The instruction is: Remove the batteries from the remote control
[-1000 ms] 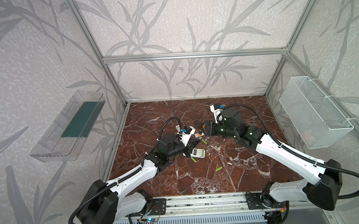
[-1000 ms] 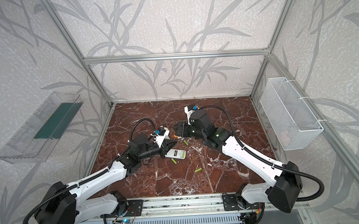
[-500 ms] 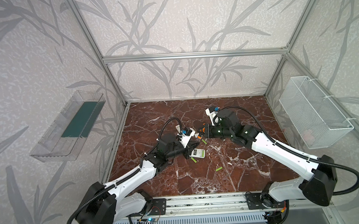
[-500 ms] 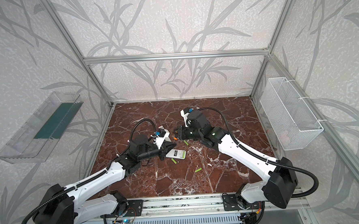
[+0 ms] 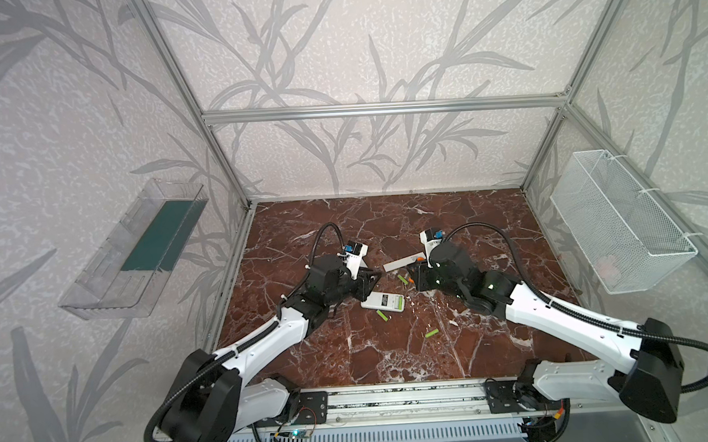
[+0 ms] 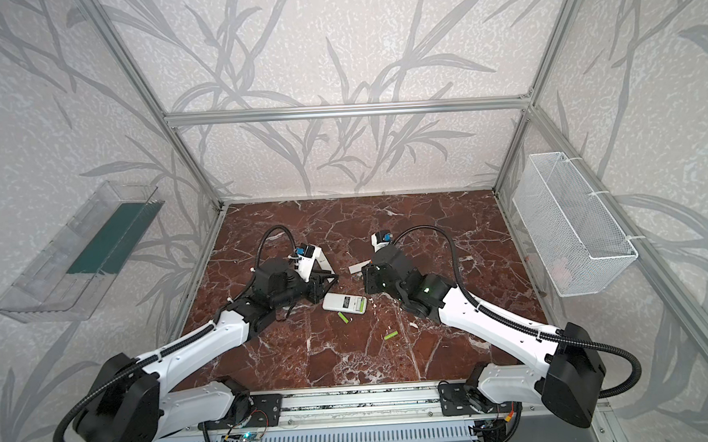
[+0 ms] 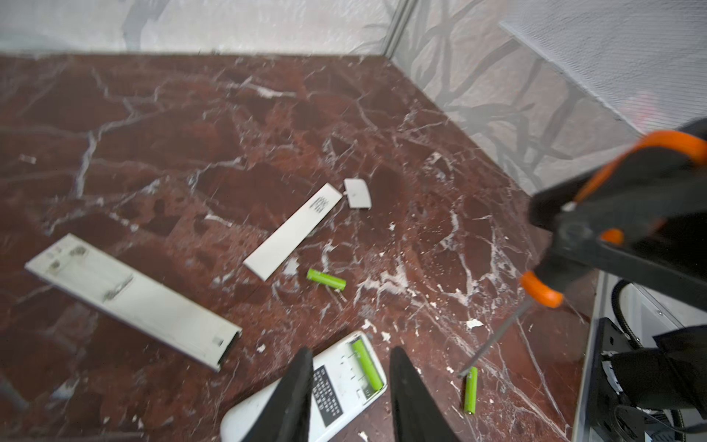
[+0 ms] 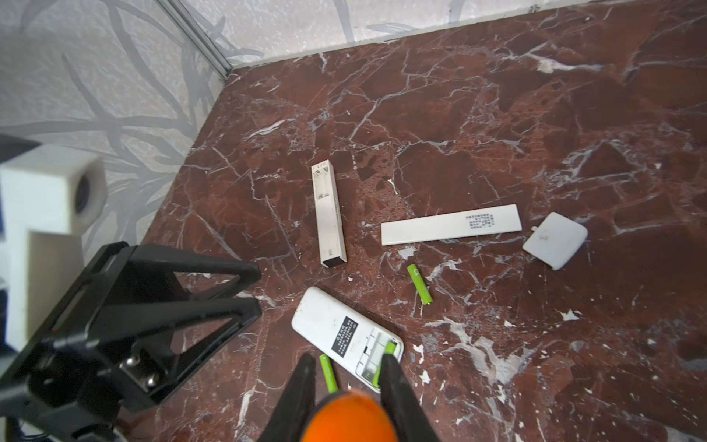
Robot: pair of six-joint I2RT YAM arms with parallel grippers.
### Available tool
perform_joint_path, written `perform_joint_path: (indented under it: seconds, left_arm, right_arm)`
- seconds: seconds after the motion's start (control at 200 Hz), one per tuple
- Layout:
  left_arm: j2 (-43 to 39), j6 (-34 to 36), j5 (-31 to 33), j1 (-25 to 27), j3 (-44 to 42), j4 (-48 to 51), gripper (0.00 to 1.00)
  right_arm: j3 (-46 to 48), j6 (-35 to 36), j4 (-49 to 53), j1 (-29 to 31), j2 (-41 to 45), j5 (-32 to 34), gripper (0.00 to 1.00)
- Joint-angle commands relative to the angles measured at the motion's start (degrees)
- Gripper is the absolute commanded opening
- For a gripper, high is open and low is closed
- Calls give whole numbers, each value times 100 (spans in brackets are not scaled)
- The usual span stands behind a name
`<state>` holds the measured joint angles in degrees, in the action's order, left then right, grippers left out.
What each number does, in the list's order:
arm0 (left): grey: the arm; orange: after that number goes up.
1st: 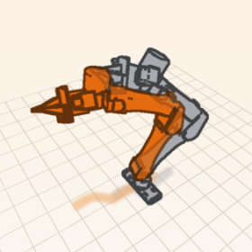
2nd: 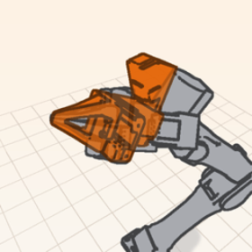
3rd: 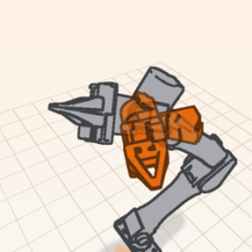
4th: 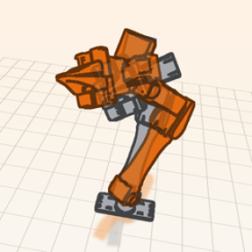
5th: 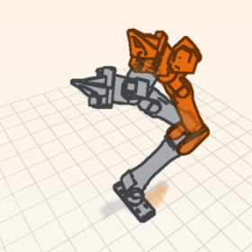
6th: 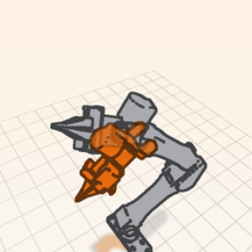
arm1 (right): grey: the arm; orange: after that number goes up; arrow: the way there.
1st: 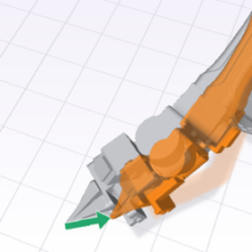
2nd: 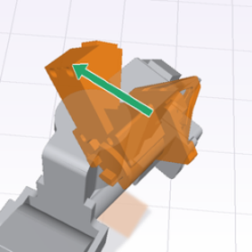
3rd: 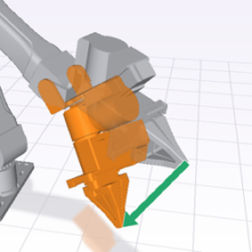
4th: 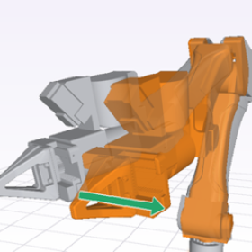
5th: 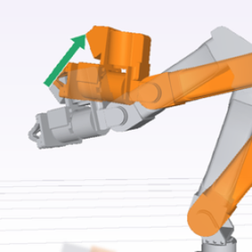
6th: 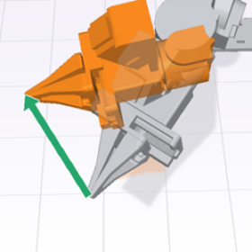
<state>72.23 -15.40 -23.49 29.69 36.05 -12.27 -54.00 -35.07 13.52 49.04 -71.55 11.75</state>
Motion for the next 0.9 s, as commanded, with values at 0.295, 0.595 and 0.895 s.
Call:
perform_joint_path:
  seconds: [0.295,0.595,0.895]
  left_arm:
    - [2141,-561,461,45,1617,1812,23]
    - [3309,-611,370,208,2570,2915,22]
    - [3034,-716,424,241,2256,3044,21]
  right_arm:
    - [82,9,-341,185,-401,399,0]
    - [91,39,-369,184,-516,421,0]
    - [-88,217,-425,179,-819,402,0]
